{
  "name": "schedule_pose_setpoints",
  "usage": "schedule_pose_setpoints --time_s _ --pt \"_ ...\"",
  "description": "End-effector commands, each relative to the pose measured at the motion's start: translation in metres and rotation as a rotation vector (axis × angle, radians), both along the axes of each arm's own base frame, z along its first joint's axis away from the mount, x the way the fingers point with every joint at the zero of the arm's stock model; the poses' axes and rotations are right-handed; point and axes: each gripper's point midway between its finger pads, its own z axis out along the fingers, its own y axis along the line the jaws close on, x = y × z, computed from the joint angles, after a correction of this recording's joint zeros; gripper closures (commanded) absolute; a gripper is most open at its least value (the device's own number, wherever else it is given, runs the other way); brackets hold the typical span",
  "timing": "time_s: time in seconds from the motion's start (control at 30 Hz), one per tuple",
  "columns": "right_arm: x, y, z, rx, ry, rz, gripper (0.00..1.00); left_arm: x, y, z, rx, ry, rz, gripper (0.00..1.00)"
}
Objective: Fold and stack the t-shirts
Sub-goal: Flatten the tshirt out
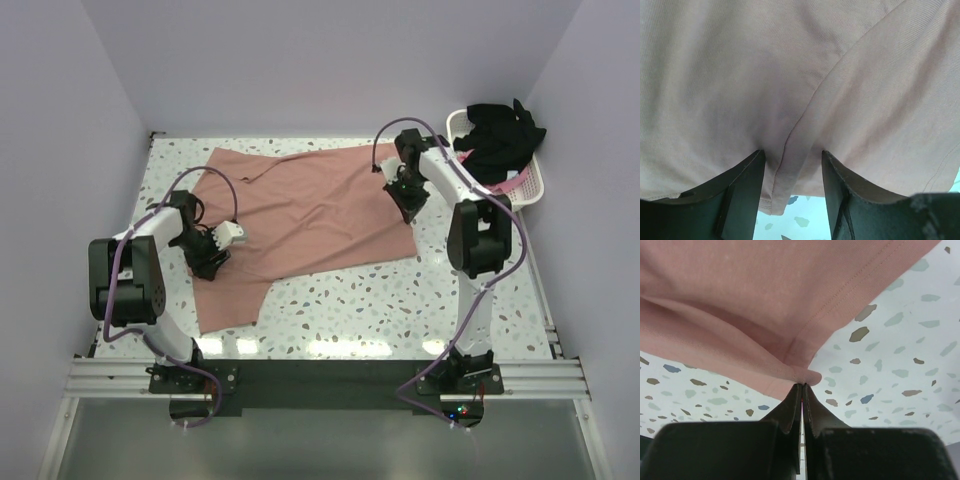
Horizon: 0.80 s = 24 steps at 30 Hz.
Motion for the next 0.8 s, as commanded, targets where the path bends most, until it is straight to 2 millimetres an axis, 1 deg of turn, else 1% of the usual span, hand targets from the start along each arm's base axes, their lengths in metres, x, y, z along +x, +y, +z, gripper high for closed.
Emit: schedule_pose_setpoints --time_s 0.0,0.13,0.17,0.23,0.33,0.47,0.57,0.63,0.67,0.7,0.73,0.77 --pt "0.007 -0.002 0.037 0.015 -0.084 -0.006 1.0 -0.008 0.01 -0.017 0.047 0.026 0.009 0.46" --pt "0.013 -0.006 0.023 -0.012 -0.062 -0.01 1.0 -0.006 0.013 -0.02 0.057 0.033 0.015 0.47" --pt "0.015 -0.01 0.02 -0.019 -0.06 -0.02 1.0 -0.006 0.014 -0.02 0.064 0.032 0.017 0.47" --pt "0.021 -0.016 0.019 -0.028 -0.076 -0.033 1.0 -0.006 0.017 -0.02 0.071 0.031 0.02 0.48" --pt "0.025 -0.019 0.012 -0.031 -0.078 -0.046 1.0 -0.006 0.019 -0.022 0.079 0.035 0.023 0.48" --pt "0.032 -0.017 0.005 -0.026 -0.076 -0.062 1.0 -0.008 0.019 -0.025 0.081 0.045 0.025 0.48" --pt "0.038 -0.014 0.001 -0.011 -0.073 -0.069 1.0 -0.006 0.019 -0.026 0.081 0.046 0.028 0.48" --pt "0.035 -0.011 -0.003 -0.003 -0.051 -0.066 1.0 -0.006 0.019 -0.026 0.077 0.049 0.032 0.48" --pt "0.034 -0.009 -0.005 0.003 -0.038 -0.065 0.97 -0.006 0.019 -0.026 0.077 0.049 0.03 0.48" --pt "0.032 -0.009 -0.007 0.004 -0.026 -0.064 0.9 -0.006 0.018 -0.026 0.075 0.052 0.029 0.48" --pt "0.031 -0.009 -0.008 0.003 -0.019 -0.067 0.82 -0.006 0.017 -0.026 0.067 0.048 0.026 0.48" --pt "0.028 -0.009 -0.009 0.005 -0.01 -0.067 0.68 -0.007 0.016 -0.024 0.063 0.054 0.027 0.48"
